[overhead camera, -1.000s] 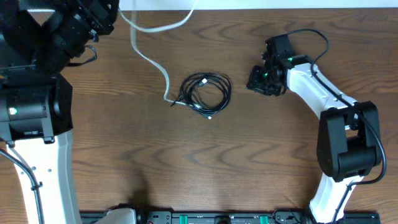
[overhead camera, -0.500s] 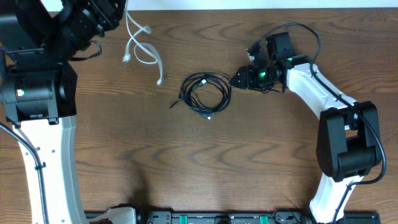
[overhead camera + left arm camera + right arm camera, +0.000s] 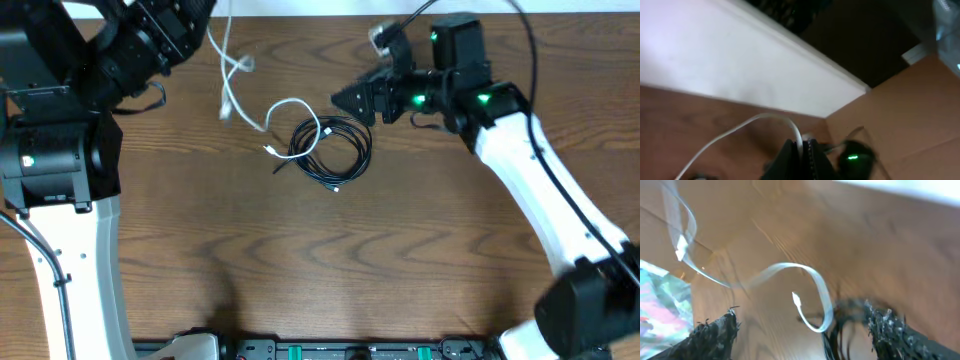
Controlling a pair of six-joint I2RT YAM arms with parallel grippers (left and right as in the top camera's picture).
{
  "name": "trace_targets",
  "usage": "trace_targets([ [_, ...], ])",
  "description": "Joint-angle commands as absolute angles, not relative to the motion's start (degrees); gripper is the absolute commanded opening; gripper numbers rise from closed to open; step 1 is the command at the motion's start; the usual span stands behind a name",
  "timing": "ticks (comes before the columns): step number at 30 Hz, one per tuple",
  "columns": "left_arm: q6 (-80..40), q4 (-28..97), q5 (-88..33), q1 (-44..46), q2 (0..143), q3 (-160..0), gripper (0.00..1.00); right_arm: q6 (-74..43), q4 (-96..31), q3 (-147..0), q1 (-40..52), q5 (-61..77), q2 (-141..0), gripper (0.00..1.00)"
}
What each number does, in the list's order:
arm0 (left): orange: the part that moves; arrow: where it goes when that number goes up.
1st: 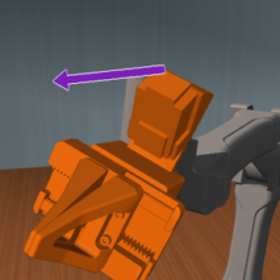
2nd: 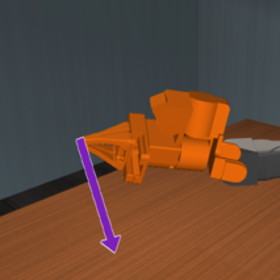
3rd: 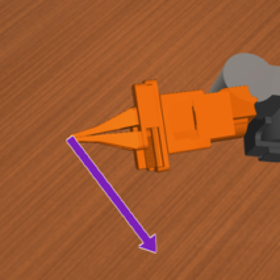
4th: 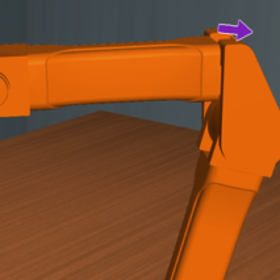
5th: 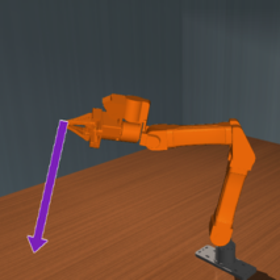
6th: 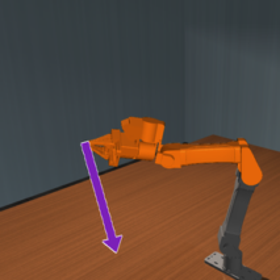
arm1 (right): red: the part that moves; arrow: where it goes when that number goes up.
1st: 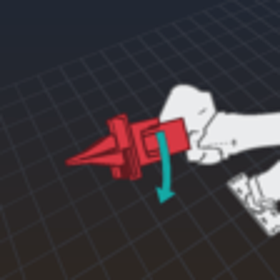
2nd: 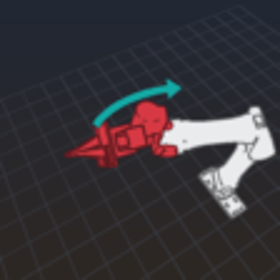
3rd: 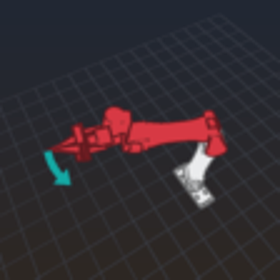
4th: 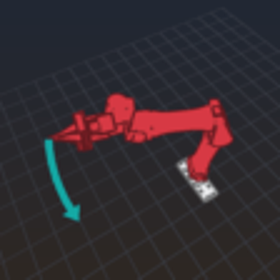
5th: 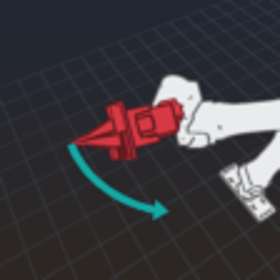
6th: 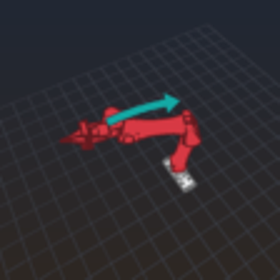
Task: Untangle cables
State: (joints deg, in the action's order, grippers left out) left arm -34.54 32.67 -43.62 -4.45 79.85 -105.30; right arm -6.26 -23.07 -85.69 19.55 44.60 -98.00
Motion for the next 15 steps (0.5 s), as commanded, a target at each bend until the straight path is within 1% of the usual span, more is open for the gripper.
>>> trace_targets([
  [1, -34.61, 36.21, -44.31, -4.47, 80.16, -105.86, 0.07, -5.04, -20.43, -86.59, 22.50, 46.04, -95.42, 0.86],
  [8, -35.33, 41.23, -43.90, -3.40, 82.04, -105.82, 0.07, -4.99, -14.37, -86.56, 28.84, 46.28, -95.26, 0.88],
  [12, -39.88, 41.52, -43.92, -3.40, 82.61, -105.82, 0.07, -3.33, -12.34, -86.56, 30.76, 46.06, -95.39, 0.93],
  [15, -42.83, 41.52, -43.99, -3.40, 82.59, -105.82, 0.07, -2.66, -12.19, -86.56, 32.10, 41.95, -95.79, 0.96],
])
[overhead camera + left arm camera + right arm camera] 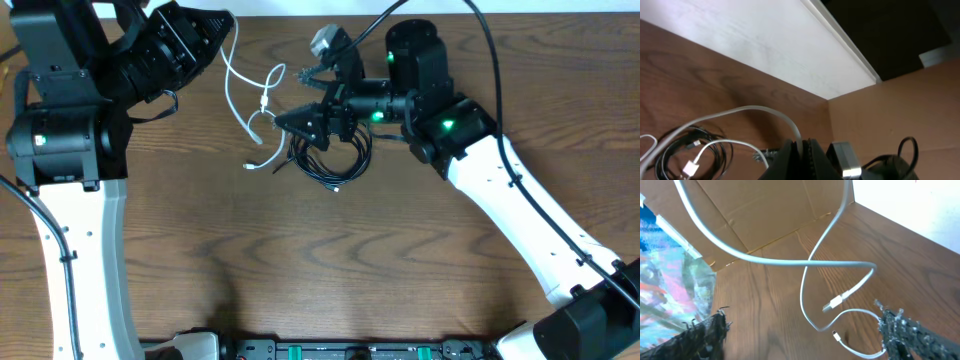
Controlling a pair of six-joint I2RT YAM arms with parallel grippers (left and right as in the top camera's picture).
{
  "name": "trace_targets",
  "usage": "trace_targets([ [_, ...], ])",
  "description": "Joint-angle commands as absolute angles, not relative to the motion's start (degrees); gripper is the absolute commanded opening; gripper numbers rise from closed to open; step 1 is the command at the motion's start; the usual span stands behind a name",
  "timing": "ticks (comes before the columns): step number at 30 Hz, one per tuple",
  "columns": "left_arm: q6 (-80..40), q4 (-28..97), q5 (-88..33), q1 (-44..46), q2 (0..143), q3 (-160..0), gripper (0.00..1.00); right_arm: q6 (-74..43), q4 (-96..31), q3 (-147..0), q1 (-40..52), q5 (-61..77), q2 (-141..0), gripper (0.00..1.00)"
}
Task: Untangle cables
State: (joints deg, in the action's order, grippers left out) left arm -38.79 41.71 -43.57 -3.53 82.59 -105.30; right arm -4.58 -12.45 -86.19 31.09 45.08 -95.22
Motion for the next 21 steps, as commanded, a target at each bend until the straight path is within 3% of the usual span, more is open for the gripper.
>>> trace_targets([
  [1, -43.51, 41.54, -44.01, -3.40, 82.56, -105.82, 0.07, -2.66, -12.21, -86.56, 32.42, 39.70, -96.05, 0.96],
  [7, -44.34, 41.54, -46.44, -3.40, 82.56, -105.82, 0.07, -1.26, -11.99, -86.56, 32.99, 31.64, -96.77, 0.99],
  [21, -50.41, 41.19, -53.34, -3.38, 82.56, -105.82, 0.07, 0.82, -6.09, -86.56, 34.26, 35.51, -97.91, 0.99],
])
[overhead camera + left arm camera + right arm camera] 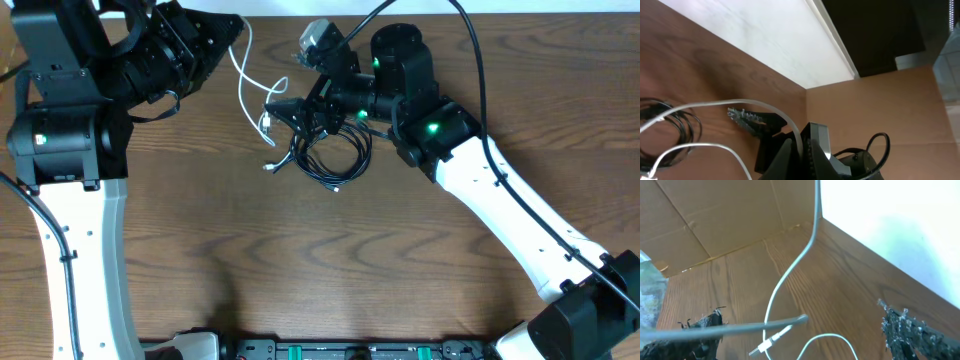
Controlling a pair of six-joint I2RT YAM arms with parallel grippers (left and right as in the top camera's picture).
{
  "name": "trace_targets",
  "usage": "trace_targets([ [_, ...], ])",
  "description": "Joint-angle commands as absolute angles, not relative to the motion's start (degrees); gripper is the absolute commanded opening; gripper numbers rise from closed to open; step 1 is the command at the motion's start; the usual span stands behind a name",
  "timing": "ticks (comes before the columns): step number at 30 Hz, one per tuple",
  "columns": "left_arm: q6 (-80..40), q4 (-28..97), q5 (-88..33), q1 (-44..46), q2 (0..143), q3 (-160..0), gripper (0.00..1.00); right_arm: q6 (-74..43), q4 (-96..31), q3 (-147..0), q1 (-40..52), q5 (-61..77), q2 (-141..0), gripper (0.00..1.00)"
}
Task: Untangle cables
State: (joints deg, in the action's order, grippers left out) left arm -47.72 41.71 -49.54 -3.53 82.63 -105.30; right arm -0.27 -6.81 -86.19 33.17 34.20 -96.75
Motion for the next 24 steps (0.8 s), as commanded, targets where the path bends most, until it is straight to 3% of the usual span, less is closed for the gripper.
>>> trace_targets([
  [1, -51.00, 40.97, -54.22, -3.11, 82.56, -105.84, 0.07, -0.01, -5.41, -86.56, 34.48, 35.48, -98.56, 0.99],
  [7, -51.79, 39.18, -56.36, 1.54, 82.54, -105.84, 0.07, -10.11, 1.91, -86.56, 35.42, 33.85, -103.94, 0.99],
  [11, -51.77, 37.58, -56.34, 3.64, 82.54, -105.84, 0.07, -16.08, 4.54, -86.56, 35.75, 30.04, -106.96, 0.91],
  [14, -51.77, 36.80, -56.34, 3.95, 82.54, -105.84, 0.07, -19.05, 5.41, -86.56, 35.73, 29.87, -107.94, 0.69],
  [17, -51.16, 36.80, -56.03, 3.95, 82.56, -105.84, 0.07, -20.75, 5.37, -86.56, 35.66, 28.75, -107.90, 0.30],
  [19, -50.06, 36.82, -55.46, 3.95, 82.56, -105.84, 0.08, -22.24, 5.34, -86.56, 35.53, 28.34, -107.90, 0.11],
  [21, -48.05, 36.86, -54.08, 3.95, 82.56, -105.84, 0.14, -24.29, 4.16, -86.56, 34.98, 27.29, -107.85, 0.02],
  [24, -43.97, 37.30, -51.11, 3.95, 82.56, -105.84, 0.28, -25.28, 0.43, -86.56, 33.85, 26.44, -107.39, 0.01],
])
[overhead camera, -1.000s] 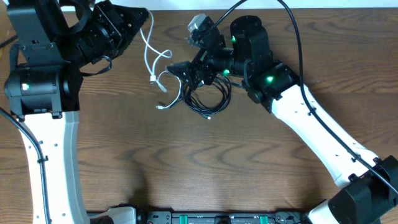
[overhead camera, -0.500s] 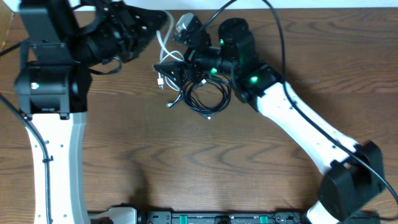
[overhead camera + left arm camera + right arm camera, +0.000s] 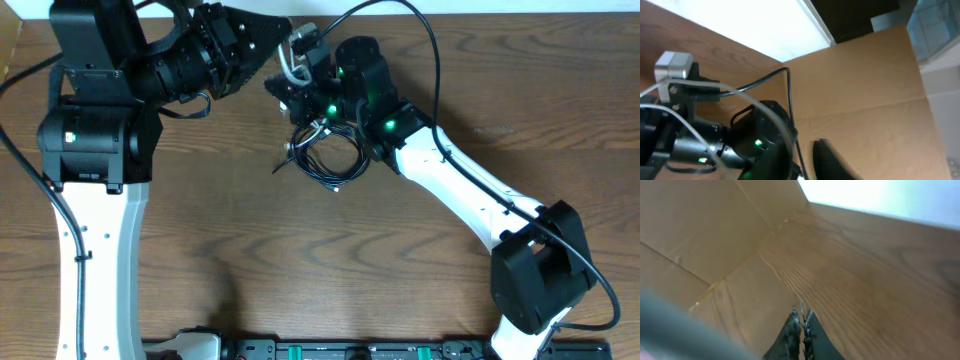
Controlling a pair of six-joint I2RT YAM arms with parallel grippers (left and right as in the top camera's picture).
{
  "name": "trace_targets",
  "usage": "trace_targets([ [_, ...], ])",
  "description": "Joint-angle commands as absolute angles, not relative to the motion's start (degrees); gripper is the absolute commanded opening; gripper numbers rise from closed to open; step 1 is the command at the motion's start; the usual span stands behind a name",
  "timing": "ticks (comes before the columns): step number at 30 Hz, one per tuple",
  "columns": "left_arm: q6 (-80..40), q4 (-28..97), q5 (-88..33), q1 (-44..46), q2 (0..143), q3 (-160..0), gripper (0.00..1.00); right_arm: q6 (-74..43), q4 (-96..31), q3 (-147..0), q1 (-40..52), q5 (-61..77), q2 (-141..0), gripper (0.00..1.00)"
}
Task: Untangle cables
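Note:
A black cable coil (image 3: 335, 152) lies on the brown table (image 3: 300, 260). The white cable (image 3: 292, 60) rises from the coil between both grippers. My left gripper (image 3: 270, 35) is open; in its own view the fingers (image 3: 835, 160) stand apart and the white cable (image 3: 715, 90) runs along the left one. My right gripper (image 3: 277, 87) sits just below it, shut (image 3: 801, 319). The white cable shows there only as a blurred grey band (image 3: 680, 330), and the grip point is hidden.
Cardboard panels (image 3: 715, 225) stand at the table's far left. The right arm's wrist camera (image 3: 672, 62) and body (image 3: 755, 145) fill the left wrist view. An equipment rack (image 3: 330, 350) runs along the front edge.
My right gripper, open around the white cable, moved up-left and has shut. My left gripper, shut on the cable, is now open and further right.
My left gripper held the white cable raised at the far left while the right gripper was open to the right of the coil. The right gripper then stood further left each time, open around the cable. Now it is shut and the left has let go.

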State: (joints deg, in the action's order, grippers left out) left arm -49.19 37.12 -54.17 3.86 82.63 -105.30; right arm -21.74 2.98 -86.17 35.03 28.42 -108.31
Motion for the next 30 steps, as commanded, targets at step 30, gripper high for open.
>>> trace_targets([
  [30, -27.18, 52.97, -12.12, 3.95, 82.74, -105.82, 0.58, -16.16, -27.64, -89.08, -3.64, 14.66, -78.11, 0.01],
])
